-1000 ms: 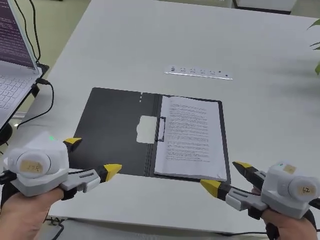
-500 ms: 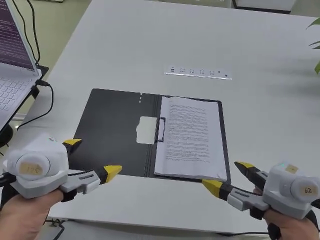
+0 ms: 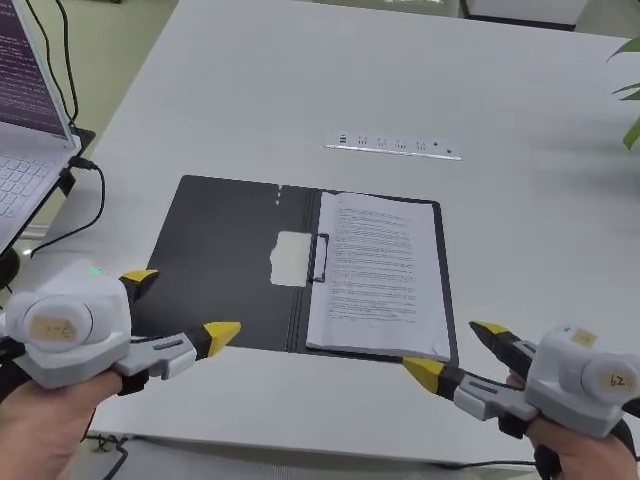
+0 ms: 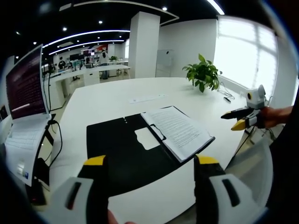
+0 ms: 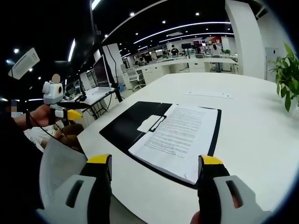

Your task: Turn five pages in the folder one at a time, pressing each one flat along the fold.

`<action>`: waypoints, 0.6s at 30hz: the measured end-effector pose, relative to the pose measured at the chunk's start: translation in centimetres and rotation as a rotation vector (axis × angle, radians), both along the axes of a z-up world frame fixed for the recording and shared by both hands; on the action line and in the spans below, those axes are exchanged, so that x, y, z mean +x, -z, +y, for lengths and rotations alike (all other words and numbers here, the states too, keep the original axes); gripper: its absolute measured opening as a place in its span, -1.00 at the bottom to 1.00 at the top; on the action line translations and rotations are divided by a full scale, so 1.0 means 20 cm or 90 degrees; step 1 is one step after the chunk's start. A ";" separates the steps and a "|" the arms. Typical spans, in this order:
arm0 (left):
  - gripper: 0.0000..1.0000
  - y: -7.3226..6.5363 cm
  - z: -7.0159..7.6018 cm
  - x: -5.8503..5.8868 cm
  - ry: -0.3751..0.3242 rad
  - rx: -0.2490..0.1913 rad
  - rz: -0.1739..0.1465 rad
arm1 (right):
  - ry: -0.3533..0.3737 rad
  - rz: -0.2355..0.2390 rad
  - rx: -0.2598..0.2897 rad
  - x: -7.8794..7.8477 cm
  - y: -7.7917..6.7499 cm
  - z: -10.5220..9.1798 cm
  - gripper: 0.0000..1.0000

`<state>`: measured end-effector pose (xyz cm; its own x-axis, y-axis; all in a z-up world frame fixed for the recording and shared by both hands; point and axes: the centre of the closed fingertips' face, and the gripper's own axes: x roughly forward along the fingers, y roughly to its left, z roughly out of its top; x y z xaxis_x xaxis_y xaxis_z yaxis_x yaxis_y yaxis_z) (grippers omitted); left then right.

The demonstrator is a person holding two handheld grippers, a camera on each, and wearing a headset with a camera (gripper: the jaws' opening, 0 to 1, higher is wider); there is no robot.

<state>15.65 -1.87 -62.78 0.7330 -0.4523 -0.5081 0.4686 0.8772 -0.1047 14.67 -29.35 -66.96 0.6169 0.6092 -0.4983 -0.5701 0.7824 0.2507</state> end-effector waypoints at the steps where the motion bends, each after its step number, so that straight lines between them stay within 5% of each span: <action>1: 0.49 0.00 0.00 0.00 0.000 -0.001 0.000 | 0.000 0.000 0.000 0.00 0.00 0.00 0.49; 18: 0.49 0.01 -0.02 0.00 0.013 -0.004 0.000 | 0.015 0.005 -0.006 -0.05 0.00 -0.02 0.50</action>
<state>15.56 -2.26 -62.95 0.7233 -0.4706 -0.5054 0.4864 0.8667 -0.1109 13.69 -29.67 -66.93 0.6271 0.5900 -0.5085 -0.5501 0.7977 0.2472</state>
